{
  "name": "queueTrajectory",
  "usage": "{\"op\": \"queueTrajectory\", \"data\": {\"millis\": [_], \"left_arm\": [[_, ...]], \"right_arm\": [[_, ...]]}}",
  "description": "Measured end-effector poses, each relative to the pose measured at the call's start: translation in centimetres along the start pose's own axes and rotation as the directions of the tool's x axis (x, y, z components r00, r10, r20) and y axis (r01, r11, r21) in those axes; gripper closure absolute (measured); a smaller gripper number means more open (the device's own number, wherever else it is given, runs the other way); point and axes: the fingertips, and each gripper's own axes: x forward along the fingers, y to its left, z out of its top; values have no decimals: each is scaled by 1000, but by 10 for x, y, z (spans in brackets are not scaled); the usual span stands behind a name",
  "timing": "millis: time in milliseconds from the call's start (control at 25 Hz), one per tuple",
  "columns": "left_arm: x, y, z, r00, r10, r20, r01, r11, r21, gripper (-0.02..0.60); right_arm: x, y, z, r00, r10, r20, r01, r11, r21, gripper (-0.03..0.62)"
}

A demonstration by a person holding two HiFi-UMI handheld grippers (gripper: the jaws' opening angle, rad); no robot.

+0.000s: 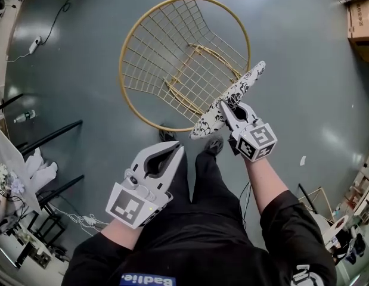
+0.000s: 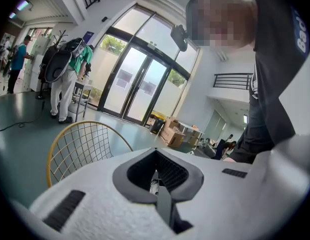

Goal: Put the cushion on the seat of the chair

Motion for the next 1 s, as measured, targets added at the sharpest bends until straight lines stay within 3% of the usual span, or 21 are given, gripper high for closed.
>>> {"op": "queueTrajectory", "data": {"millis": [520,1000], "left_arm": [[-34,66,-3,998,64,-4,-64,991,-120,568],[-55,110,-27,996,87,-21,-89,983,-163,568]], "right_arm": [[123,18,9,997,30,-65,-29,999,20,557],[224,8,-22,989,25,-147,-31,999,-36,556]]}}
